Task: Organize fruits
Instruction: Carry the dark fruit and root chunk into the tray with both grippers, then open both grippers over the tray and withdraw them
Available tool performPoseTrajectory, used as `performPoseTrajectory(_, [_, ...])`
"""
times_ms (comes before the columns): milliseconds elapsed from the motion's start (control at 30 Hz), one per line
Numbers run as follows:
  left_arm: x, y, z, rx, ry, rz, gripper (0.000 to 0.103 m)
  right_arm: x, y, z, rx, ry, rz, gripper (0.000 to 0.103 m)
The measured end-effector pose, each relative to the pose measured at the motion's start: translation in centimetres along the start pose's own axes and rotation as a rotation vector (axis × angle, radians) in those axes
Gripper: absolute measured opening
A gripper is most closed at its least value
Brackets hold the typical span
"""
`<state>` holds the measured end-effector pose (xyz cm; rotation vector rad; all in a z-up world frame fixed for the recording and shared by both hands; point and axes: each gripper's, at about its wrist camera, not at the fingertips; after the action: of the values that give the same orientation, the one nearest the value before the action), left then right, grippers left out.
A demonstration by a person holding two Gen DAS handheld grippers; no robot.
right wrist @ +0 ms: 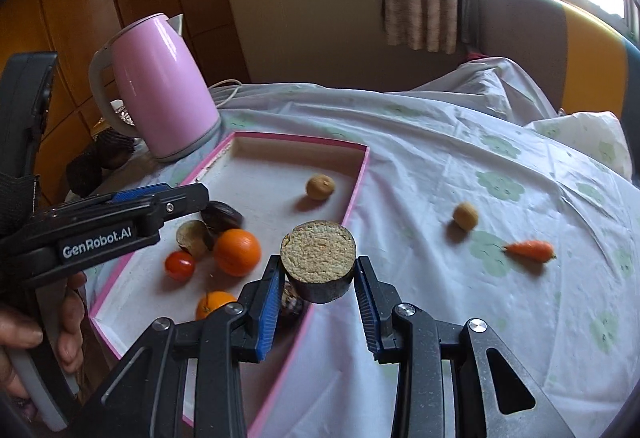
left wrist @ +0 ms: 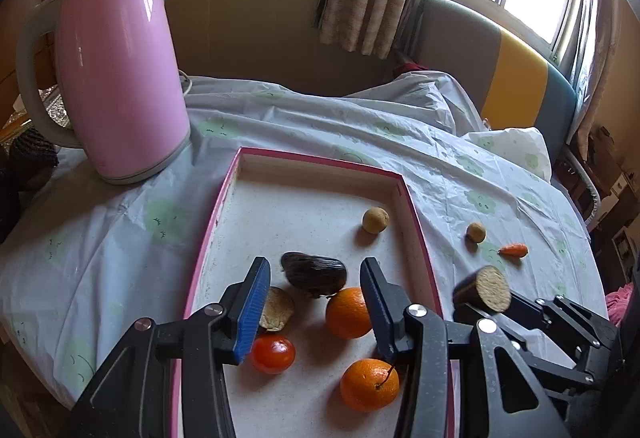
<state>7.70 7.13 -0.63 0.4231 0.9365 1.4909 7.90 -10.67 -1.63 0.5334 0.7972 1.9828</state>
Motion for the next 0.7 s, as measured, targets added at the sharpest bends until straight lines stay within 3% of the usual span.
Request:
performPoseTrajectory(333, [0.6,1.6,-0.4,-0.019,0.010,-0.008,0.048,1.9,-3.5,1.1,0.046,-0.019,0.075,0.039])
performPoseTrajectory(700, [0.0,1.8,-1.8,-0.006,-0.005,-0.015,0.048,1.6,-2.2,-0.7,0.042,-0.061,0.072,0.040])
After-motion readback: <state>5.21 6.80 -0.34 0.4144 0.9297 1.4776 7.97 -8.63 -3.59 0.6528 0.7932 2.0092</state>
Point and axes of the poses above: each gripper's, at about its wrist camera, not at the fingertips, and y roughly against the way its jaws point, x to its left, z to its top, and after that the axes turned 9 degrees about y, right-handed
